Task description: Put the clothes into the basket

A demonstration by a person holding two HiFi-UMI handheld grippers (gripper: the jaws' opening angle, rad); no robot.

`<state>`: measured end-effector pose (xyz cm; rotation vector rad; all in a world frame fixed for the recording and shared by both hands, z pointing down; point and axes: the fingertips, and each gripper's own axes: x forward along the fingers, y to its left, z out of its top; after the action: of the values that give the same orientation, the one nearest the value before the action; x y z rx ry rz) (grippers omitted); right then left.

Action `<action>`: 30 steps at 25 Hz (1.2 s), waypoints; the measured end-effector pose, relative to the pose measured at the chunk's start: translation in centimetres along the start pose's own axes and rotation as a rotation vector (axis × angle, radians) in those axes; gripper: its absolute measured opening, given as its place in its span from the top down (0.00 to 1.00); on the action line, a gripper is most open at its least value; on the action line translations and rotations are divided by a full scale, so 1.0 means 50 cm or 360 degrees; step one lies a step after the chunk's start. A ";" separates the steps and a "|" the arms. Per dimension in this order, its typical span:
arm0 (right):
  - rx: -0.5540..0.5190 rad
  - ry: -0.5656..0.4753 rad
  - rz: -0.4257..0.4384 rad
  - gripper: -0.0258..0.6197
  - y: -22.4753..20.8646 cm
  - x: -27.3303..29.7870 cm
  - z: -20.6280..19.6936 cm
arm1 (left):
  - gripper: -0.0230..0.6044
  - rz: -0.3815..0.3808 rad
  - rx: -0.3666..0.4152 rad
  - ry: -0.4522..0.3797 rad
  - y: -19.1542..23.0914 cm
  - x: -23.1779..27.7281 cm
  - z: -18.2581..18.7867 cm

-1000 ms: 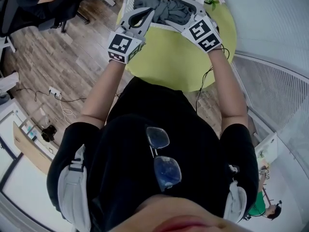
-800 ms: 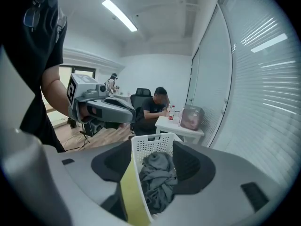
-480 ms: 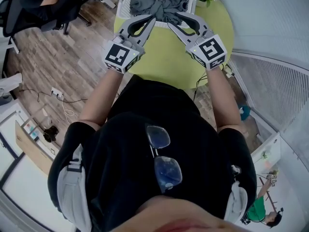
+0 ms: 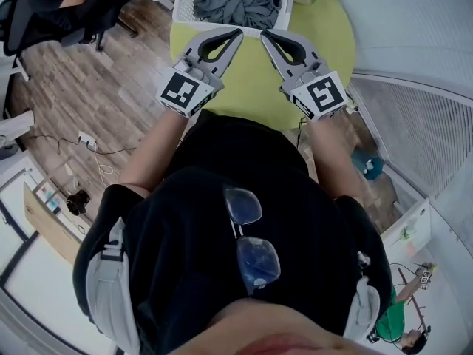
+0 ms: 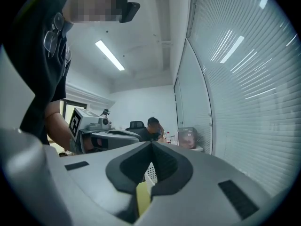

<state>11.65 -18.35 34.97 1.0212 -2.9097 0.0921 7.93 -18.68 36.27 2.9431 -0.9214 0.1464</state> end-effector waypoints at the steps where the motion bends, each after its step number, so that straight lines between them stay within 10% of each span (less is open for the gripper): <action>1: -0.0003 -0.0004 -0.0004 0.92 0.002 -0.003 0.000 | 0.95 -0.0007 0.0004 0.0003 -0.004 0.000 0.000; 30: 0.0010 -0.0037 0.0003 0.92 0.022 -0.018 -0.006 | 0.95 -0.0011 0.0042 0.0039 -0.021 -0.012 -0.014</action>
<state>11.65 -16.90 35.15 1.0274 -2.9329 0.0899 7.96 -17.42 36.86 2.9613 -0.9134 0.1952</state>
